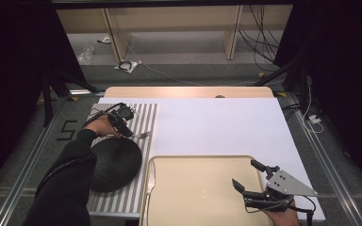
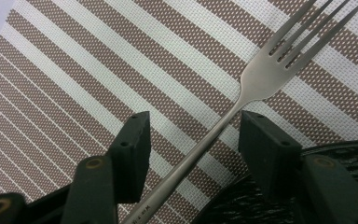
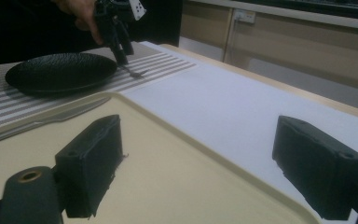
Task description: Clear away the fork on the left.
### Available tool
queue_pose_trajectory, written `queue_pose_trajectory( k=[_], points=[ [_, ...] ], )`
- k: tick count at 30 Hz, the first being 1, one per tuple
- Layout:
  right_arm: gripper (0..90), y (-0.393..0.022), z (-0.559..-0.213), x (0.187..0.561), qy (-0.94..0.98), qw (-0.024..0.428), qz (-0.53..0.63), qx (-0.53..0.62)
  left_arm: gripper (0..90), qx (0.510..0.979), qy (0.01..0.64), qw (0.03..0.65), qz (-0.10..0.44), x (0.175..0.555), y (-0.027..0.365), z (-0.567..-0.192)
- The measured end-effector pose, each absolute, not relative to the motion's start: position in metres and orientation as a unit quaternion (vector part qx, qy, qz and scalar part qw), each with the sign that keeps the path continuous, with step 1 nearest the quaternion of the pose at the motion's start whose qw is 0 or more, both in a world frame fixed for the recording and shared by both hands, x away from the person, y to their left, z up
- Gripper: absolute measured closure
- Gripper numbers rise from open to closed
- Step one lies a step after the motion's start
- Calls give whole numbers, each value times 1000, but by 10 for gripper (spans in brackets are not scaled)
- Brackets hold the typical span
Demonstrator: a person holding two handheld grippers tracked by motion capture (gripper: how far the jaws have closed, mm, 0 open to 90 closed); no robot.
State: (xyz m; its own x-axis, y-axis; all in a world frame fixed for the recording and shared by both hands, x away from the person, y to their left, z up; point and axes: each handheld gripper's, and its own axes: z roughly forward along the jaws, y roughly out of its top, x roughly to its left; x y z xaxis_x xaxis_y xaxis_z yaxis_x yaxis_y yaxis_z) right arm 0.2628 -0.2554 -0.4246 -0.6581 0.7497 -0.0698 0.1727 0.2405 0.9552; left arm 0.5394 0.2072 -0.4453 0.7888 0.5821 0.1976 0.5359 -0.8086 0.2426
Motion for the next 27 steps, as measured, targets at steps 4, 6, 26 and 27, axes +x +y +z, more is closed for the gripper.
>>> queue_pose_trajectory(
  k=[4,6,26,27],
  points=[
    [168,-255,-425,263,739,271,531,312,486,947,286,76,126,540,207,-446],
    [167,-255,-425,263,739,271,531,312,494,947,285,75,123,542,207,-447],
    [168,-256,-425,263,739,272,532,310,574,961,254,38,104,547,200,-454],
    [167,-256,-425,263,740,273,531,310,578,961,252,38,104,547,200,-454]
  ],
)
